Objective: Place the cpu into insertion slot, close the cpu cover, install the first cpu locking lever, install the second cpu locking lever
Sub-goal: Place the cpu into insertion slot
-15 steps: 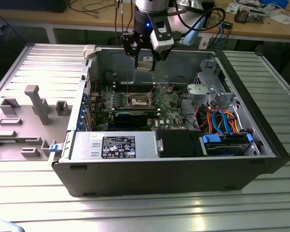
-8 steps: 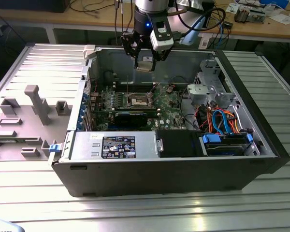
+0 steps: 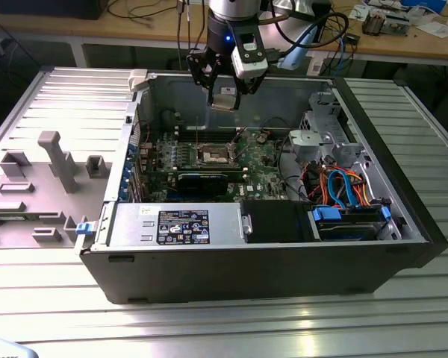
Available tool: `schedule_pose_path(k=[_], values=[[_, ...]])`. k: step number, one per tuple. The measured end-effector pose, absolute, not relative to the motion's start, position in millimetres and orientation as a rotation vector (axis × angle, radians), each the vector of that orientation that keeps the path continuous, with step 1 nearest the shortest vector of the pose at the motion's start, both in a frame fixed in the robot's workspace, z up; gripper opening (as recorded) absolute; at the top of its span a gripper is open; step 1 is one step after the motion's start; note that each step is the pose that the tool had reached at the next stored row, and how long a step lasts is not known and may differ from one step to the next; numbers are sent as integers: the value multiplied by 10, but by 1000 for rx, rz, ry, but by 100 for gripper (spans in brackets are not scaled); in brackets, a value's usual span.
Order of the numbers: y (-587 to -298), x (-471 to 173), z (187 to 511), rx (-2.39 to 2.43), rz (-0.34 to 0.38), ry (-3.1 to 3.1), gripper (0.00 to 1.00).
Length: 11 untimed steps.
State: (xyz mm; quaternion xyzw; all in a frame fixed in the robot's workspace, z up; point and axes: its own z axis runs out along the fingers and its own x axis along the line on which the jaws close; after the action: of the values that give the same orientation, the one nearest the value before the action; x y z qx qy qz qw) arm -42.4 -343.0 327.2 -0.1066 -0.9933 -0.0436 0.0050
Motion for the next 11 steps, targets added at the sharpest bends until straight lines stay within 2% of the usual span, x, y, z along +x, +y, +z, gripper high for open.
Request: schedule_pose_path(k=[11], values=[[-3430,-424,3272,-358,-137,-3109,55]])
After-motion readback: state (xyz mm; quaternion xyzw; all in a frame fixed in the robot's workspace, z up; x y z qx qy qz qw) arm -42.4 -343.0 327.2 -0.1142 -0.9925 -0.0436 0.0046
